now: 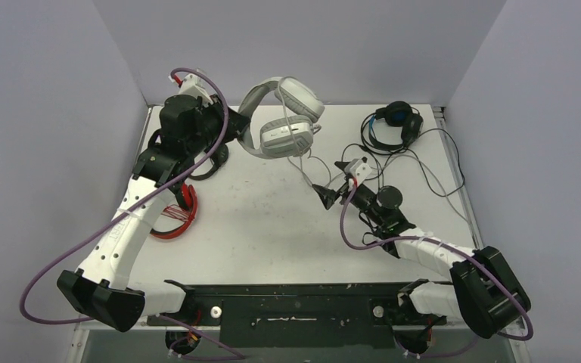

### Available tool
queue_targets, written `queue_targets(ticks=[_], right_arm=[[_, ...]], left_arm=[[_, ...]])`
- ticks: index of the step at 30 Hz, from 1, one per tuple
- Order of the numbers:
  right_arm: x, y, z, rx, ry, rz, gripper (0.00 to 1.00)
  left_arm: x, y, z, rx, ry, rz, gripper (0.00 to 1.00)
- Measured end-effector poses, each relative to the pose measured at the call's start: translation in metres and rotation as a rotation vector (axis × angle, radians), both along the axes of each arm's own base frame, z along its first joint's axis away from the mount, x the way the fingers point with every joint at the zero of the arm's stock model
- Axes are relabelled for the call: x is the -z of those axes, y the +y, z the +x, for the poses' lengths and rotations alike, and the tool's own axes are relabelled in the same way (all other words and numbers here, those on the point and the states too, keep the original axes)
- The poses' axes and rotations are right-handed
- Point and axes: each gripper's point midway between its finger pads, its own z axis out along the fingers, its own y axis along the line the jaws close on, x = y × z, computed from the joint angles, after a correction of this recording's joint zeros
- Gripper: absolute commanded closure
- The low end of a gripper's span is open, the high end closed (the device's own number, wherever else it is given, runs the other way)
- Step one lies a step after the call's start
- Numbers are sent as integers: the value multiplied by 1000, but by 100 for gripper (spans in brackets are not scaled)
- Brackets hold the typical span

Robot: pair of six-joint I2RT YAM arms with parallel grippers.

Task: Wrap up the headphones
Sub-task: Wrap the headphones cable around the headphones.

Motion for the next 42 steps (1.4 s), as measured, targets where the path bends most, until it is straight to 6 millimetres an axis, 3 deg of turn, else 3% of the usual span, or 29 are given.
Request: queue_targets(ticks=[4, 15, 18, 23, 26, 29, 33, 35, 42], right_arm=[[-4, -15, 18, 42, -12, 29, 5], [18, -6, 104, 56, 29, 4, 4], [29, 0, 123, 47, 39, -15, 10], [63, 10, 138, 4, 92, -43, 39], [89, 16, 134, -33, 158, -49, 62], [94, 23, 127, -62, 178, -45, 83], [91, 53, 106, -136, 172, -41, 93], [93, 74, 84, -195, 179, -49, 100], [87, 132, 7, -380, 179, -66, 100]], left_arm=[[-1, -1, -1, 3, -1, -2, 100], [-2, -6, -4, 27, 4, -15, 100], [-2, -9, -5, 37, 5, -18, 100], [-3, -10, -6, 44, 3, -20, 100], [-6, -10, -6, 44, -3, -22, 100], [-10, -10, -6, 44, -10, -27, 100], [-10, -15, -6, 56, -2, -49, 100], [-10, -18, -4, 67, 7, -66, 100], [-10, -27, -3, 85, 34, -124, 100]])
